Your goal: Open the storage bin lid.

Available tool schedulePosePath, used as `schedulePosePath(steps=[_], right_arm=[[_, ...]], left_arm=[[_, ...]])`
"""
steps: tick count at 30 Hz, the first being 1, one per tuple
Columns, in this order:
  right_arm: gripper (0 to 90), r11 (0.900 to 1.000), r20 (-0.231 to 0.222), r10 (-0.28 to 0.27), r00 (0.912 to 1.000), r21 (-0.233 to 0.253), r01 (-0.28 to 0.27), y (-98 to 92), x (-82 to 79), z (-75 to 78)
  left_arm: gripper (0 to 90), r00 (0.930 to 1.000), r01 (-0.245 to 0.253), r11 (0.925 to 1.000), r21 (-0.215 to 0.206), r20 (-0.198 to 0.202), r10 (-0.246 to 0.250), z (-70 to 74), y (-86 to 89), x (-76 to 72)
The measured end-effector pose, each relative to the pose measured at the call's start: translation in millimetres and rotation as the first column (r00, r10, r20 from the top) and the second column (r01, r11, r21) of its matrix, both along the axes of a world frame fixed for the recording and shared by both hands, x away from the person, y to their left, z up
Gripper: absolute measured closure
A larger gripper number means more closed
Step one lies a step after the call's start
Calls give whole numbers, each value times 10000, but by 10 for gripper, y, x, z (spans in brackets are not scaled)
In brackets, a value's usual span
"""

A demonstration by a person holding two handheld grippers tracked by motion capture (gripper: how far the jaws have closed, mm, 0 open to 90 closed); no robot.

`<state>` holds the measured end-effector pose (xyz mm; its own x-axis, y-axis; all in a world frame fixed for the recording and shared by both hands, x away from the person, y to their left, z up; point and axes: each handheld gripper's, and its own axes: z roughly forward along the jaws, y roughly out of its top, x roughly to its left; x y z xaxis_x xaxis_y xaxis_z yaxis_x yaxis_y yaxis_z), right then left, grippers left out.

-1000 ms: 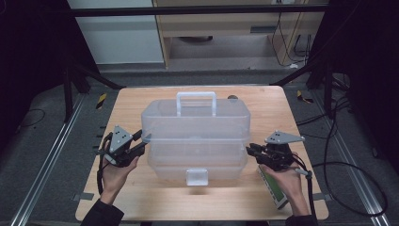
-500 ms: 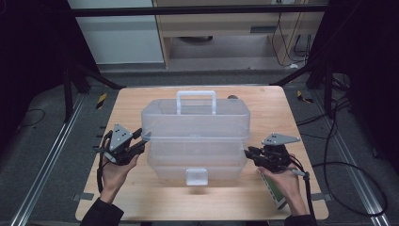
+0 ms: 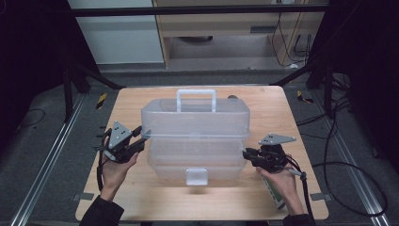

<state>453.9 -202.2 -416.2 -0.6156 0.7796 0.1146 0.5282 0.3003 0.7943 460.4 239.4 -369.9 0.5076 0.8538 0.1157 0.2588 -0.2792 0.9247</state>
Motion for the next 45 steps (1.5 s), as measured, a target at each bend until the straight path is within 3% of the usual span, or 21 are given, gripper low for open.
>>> schedulePosePath(steps=[31,45], right_arm=[[755,9994,-134,-101,9999,337,106,-24,8,-19],[755,9994,-126,-96,9999,329,100,-24,7,-20]], left_arm=[[661,9988,-201,9994,-298,439,214,231,-35,201],[674,9961,-661,9962,-564,540,691,346,-67,341]])
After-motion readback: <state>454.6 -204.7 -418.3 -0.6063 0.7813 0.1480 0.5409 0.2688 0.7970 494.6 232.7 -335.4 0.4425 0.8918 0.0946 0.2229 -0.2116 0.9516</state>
